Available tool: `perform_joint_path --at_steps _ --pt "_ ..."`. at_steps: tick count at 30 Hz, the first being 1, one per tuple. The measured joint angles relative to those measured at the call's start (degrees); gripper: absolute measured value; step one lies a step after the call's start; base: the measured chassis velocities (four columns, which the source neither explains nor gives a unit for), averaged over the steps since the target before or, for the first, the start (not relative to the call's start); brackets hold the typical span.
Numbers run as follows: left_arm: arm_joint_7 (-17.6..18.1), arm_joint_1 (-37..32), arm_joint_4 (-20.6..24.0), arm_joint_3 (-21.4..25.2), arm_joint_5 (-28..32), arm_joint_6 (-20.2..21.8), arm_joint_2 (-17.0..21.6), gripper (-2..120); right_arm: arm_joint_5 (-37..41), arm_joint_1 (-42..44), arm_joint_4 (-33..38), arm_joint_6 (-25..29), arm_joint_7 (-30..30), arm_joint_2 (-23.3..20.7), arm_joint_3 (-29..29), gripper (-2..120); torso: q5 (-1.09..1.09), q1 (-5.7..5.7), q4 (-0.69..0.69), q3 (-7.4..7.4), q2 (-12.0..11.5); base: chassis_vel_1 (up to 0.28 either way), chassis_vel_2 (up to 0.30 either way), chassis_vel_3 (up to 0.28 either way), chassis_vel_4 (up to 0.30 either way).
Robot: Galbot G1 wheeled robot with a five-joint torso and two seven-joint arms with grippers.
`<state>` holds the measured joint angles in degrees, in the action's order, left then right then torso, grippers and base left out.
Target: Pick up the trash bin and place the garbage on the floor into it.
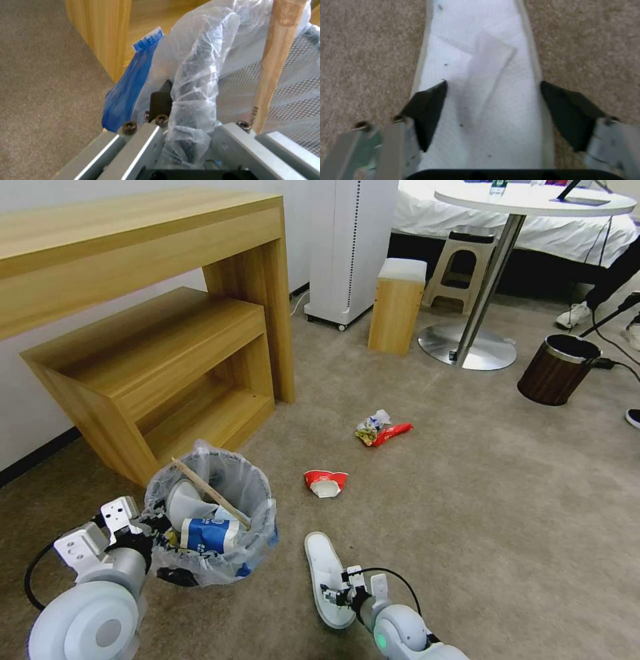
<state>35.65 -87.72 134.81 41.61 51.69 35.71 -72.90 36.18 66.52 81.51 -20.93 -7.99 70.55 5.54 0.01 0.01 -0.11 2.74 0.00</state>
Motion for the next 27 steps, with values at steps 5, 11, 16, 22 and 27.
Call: perform_joint_path --at_steps 5,11,16,22,27 --pt "-0.13 0.02 -0.15 -0.09 -0.09 -0.09 -0.02 1 -0.09 0.53 1.23 0.31 0.16 -0.78 -0.61 48 0.00 0.00 0.00 0.00 0.00 0.000 0.000 0.000 0.000" --pt "-0.19 0.06 -0.29 -0.27 -0.24 -0.18 -0.06 1 -1.02 0.91 1.61 1.17 0.93 -1.07 -0.73 30 0.00 0.00 0.00 0.00 0.00 0.000 0.000 0.000 0.000" --pt "-0.23 0.04 -0.30 -0.47 -0.42 -0.21 -0.15 1 -2.00 1.03 1.56 2.30 2.20 -1.18 -0.78 8 -0.01 0.00 0.00 0.00 0.00 0.000 0.000 0.000 0.000" --pt "-0.23 0.03 -0.28 -0.72 -0.51 -0.22 -0.27 1 -2.54 1.02 1.23 2.94 3.11 -1.17 -0.90 0 -0.01 0.00 0.00 0.00 0.00 0.000 0.000 0.000 0.000" --pt "-0.23 -0.04 -0.18 -0.86 -0.56 -0.23 -0.42 1 -3.08 1.05 1.07 3.77 3.57 -1.41 -1.08 0 -0.01 0.00 0.00 0.00 0.00 0.000 0.000 0.000 0.000"
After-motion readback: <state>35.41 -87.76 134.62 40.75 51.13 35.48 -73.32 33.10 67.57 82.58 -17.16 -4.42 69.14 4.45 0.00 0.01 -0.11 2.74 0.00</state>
